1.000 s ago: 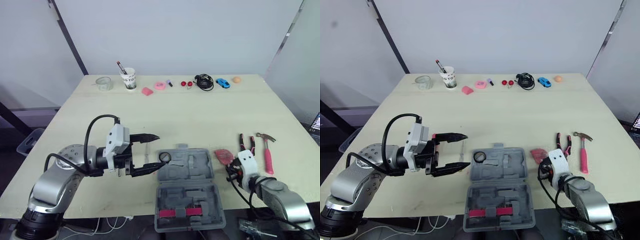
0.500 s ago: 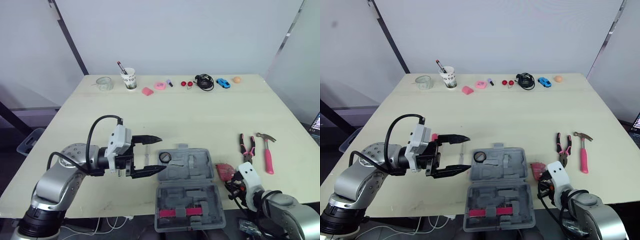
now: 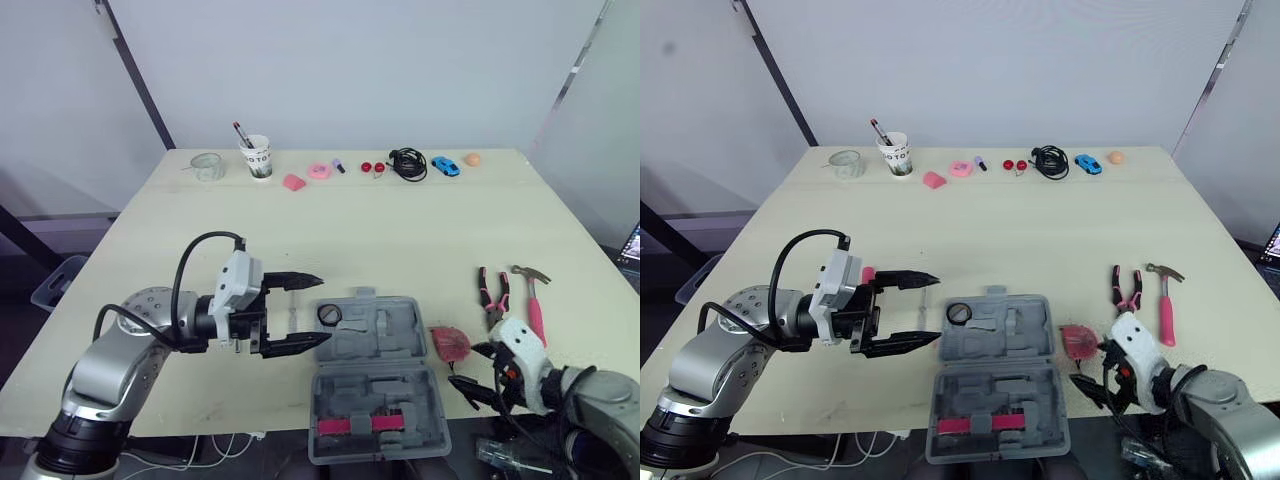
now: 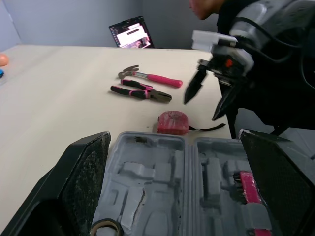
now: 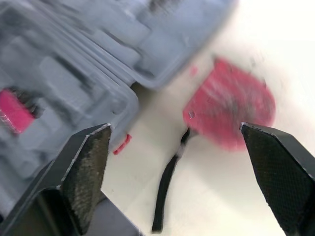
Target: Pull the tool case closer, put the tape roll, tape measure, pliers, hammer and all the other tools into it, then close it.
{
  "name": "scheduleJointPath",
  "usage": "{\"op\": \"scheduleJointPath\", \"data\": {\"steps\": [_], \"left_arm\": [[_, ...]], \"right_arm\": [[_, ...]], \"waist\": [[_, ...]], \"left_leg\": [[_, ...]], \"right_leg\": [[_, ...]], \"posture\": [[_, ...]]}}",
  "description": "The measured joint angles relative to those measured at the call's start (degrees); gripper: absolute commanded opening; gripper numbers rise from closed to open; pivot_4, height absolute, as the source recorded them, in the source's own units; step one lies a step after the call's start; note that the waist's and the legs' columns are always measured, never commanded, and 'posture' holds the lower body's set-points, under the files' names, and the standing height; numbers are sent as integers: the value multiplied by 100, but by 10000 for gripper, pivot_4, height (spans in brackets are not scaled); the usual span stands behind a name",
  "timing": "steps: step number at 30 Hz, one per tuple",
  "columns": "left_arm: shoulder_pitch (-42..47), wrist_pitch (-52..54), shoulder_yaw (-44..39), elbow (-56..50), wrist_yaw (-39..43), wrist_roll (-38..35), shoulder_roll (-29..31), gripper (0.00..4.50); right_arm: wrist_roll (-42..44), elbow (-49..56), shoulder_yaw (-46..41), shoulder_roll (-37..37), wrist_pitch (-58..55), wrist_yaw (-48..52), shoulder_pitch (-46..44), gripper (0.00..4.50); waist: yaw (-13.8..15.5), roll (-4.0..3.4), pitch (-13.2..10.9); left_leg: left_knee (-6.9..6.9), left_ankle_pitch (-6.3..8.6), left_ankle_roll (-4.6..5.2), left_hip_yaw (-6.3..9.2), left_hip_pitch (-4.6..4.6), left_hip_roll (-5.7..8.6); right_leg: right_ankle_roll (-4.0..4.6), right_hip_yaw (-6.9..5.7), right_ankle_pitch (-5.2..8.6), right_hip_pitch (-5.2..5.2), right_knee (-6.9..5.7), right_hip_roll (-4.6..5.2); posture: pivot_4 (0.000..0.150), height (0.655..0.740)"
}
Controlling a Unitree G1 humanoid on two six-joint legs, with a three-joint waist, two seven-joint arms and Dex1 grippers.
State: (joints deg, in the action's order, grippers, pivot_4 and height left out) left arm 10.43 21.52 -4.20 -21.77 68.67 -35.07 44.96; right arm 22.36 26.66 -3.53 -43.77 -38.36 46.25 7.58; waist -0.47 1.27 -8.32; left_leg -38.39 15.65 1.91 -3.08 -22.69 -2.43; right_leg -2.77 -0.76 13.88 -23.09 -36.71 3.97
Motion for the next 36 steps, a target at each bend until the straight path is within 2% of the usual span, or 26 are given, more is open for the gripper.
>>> {"op": "scheduleJointPath", "data": {"steps": [6,10,11,14,18,23,30,36], "left_arm": [[-3,-371,7,297,523,0,0,45000],[13,-519,12,411,757,-1,7,45000],[94,-661,40,566,1133,-2,77,45000],[313,-829,67,850,1531,6,168,45000],[511,-962,82,1029,1749,9,197,45000],[532,-990,85,1105,1753,10,196,45000],[510,-1038,92,1106,1743,19,195,45000],[300,-1012,80,954,1697,15,197,45000]], "right_arm": [[-370,-1172,253,-157,1798,1048,-622,44492],[-492,-1573,439,-160,2297,1391,-866,44492],[-786,-2290,781,-174,2919,1857,-1502,44492],[-1139,-3055,1189,-215,3198,2249,-2150,44492],[-1407,-3517,1463,-193,3252,2446,-2496,44492],[-1571,-3903,1600,-142,3511,2546,-2560,44492],[-1932,-4844,1674,-83,4464,2706,-2827,44492],[-2172,-5577,1785,247,4803,2710,-3274,44492]], "waist": [[2,4,-3],[24,2,-6],[4,1,-13],[-2,1,-14],[40,-1,-16],[43,-2,-16],[34,-3,-16],[-16,-4,-17]], "left_leg": [[-1,0,0,1,1,0],[-1,0,0,2,-1,0],[-5,-1,0,-3,5,0],[-5,-1,0,-2,4,0],[-4,-1,0,0,0,0],[-5,-1,0,-2,0,0],[-6,-1,0,-5,2,0],[-5,-2,0,-18,4,-1]], "right_leg": [[0,-1,-1,1,-1,-2],[-20,-2,-13,1,0,-1],[-18,2,-13,3,-2,-2],[-18,1,-14,3,-3,-4],[-19,-2,-14,3,-2,-3],[-20,0,-15,3,-2,-3],[-20,1,-15,3,-4,-3],[-20,3,-15,3,-6,-4]], "posture": [[1500,7400],[1500,7400],[1500,7400],[1500,7400],[1500,7400],[1500,7400],[1500,7400],[1500,7400]]}}
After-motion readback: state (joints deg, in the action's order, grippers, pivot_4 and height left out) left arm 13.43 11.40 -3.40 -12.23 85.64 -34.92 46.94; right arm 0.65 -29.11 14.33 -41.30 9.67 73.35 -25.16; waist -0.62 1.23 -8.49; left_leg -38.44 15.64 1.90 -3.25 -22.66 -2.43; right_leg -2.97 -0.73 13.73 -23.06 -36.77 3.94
